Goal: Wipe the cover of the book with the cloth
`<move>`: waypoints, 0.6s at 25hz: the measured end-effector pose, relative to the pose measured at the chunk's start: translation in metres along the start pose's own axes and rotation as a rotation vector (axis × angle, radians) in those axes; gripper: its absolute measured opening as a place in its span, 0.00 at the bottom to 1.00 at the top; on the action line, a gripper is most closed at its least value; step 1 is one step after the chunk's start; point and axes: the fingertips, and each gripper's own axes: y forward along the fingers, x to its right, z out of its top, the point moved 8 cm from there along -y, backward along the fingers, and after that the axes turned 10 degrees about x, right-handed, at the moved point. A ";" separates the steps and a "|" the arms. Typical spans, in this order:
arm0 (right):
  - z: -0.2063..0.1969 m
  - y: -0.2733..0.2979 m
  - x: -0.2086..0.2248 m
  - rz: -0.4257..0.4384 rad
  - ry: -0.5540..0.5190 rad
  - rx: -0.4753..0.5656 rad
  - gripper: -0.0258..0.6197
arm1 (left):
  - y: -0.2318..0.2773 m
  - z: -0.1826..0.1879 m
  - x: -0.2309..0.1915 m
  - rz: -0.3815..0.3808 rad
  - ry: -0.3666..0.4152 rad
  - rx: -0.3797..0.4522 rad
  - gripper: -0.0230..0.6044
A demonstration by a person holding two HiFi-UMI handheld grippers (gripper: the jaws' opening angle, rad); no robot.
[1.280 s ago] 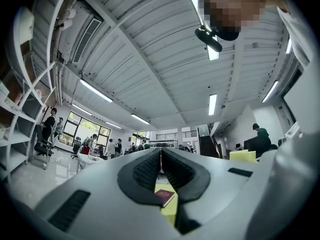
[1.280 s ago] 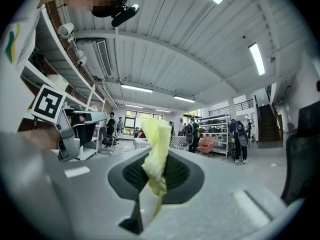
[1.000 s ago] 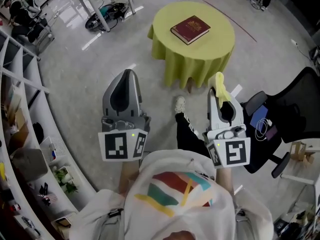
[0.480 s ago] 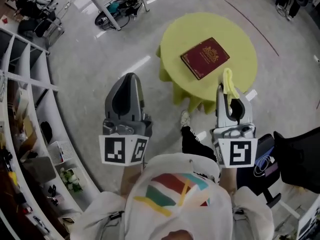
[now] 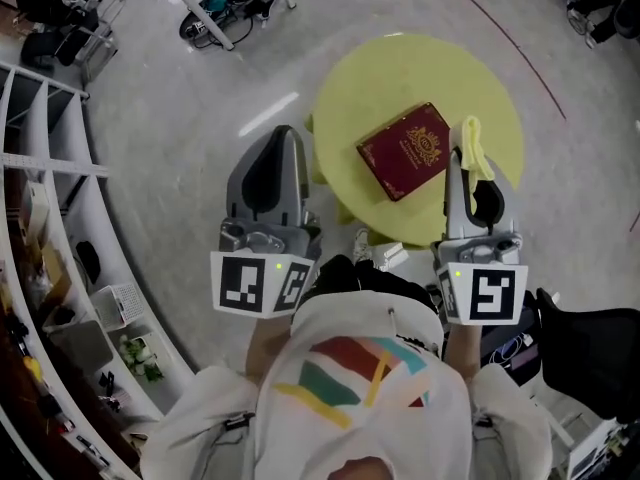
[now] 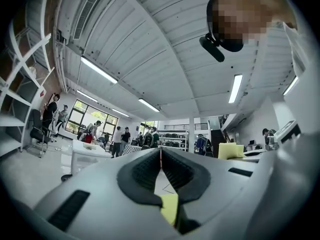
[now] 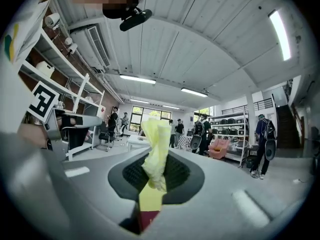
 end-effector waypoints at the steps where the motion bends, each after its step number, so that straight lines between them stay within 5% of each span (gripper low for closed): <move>1: 0.000 0.005 0.001 -0.001 0.001 0.004 0.08 | 0.006 0.001 -0.001 -0.005 0.001 0.003 0.06; 15: 0.042 0.020 0.029 -0.197 -0.064 0.125 0.08 | 0.083 0.022 0.004 -0.191 0.022 0.052 0.06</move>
